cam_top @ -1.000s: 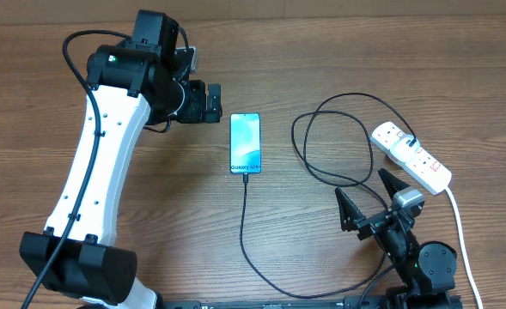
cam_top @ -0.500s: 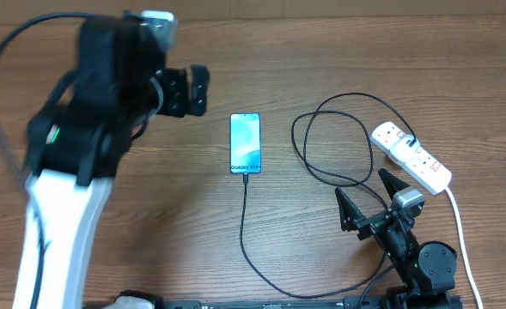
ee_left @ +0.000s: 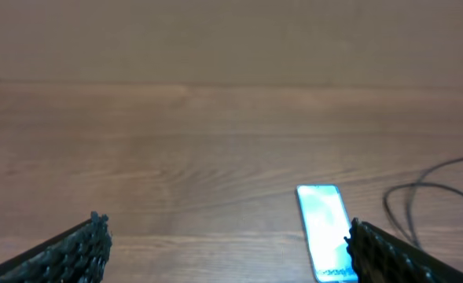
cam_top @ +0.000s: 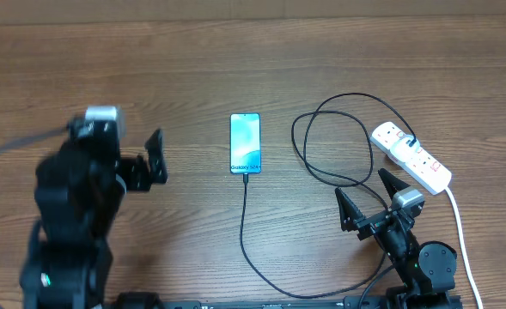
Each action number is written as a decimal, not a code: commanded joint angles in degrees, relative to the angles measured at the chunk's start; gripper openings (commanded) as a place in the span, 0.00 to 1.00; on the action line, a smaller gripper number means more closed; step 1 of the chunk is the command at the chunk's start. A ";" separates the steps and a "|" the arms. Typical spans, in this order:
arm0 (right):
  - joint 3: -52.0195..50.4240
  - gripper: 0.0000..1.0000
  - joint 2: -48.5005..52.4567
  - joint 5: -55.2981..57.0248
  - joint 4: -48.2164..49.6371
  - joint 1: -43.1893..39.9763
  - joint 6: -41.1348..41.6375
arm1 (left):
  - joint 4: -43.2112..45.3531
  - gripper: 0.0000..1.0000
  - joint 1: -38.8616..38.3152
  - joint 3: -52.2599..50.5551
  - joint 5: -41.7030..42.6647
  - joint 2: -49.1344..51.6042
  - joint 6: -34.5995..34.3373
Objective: Plug charger to phone and switch on socket
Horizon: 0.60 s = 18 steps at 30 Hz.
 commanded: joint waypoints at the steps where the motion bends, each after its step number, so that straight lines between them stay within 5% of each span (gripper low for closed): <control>1: -0.61 1.00 -0.59 0.39 0.37 -0.20 -0.04 | 4.13 1.00 2.95 -10.73 0.90 -9.66 0.11; 18: -0.61 1.00 -0.59 0.39 0.37 -0.20 -0.04 | 32.85 1.00 4.72 -50.60 0.85 -42.66 -14.49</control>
